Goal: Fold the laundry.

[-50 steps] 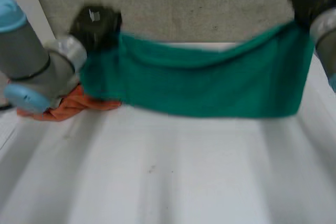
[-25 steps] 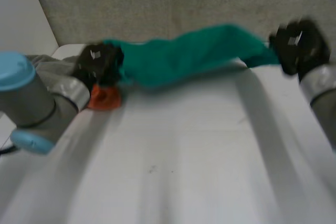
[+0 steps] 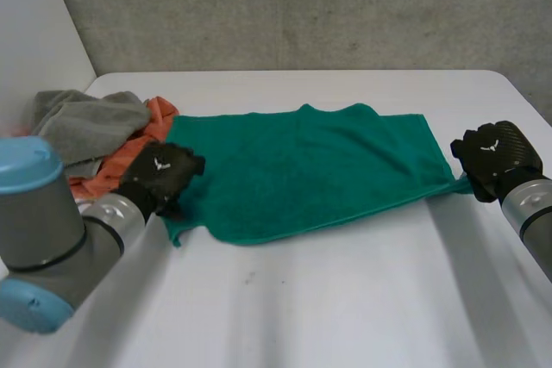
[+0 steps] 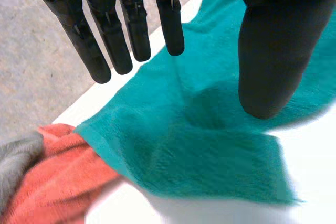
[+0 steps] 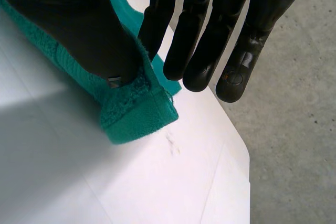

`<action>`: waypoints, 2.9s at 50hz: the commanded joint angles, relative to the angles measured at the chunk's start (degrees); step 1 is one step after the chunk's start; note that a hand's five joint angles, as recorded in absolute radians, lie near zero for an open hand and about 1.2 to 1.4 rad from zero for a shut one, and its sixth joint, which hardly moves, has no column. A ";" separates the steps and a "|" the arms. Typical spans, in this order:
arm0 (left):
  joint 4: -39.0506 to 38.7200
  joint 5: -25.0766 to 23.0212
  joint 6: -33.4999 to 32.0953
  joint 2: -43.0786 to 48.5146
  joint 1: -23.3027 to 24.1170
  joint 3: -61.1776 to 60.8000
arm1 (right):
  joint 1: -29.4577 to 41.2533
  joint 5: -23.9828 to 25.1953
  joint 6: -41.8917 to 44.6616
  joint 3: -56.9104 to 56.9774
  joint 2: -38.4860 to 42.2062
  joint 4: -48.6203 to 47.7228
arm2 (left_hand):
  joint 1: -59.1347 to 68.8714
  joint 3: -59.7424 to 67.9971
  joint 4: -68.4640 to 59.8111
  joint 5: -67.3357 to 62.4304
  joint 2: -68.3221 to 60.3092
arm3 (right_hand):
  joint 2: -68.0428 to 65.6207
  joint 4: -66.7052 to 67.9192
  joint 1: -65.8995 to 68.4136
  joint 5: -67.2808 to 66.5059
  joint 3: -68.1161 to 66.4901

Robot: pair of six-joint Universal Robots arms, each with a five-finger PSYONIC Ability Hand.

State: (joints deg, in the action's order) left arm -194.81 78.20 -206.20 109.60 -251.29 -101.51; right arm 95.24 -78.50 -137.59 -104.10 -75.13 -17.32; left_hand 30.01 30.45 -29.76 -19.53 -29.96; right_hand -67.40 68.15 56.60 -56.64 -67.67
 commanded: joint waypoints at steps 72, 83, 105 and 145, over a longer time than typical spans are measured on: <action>14.47 10.13 -24.69 -5.81 2.47 -2.47 | -9.38 2.12 23.43 4.24 -7.77 38.69 | 49.99 49.55 -50.24 -50.47 -50.04 | -12.60 11.85 23.40 -13.36 -12.33; 4.00 10.91 -22.93 10.79 3.70 13.25 | 3.28 -9.57 16.66 25.42 13.24 27.61 | 44.64 44.20 -44.89 -45.11 -44.69 | -12.60 11.85 23.40 -13.36 -12.33; -8.30 13.73 -23.54 28.48 4.14 32.96 | 7.85 -17.30 16.39 54.78 37.95 20.04 | -20.01 -20.45 19.76 19.53 19.96 | 28.67 -29.43 -17.87 27.91 28.94; -13.67 7.14 -20.38 21.88 1.24 20.90 | -1.73 -0.69 -1.54 12.00 6.22 21.11 | -19.46 -19.90 19.21 18.98 19.41 | 57.40 -58.15 -46.60 56.64 57.67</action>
State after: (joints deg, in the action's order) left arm -208.34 86.08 -227.27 123.89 -249.18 -88.47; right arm 94.23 -79.48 -139.78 -87.44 -69.09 8.46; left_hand 10.79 12.01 -11.72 -2.64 -11.51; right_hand -12.64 13.30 11.56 -3.37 -12.33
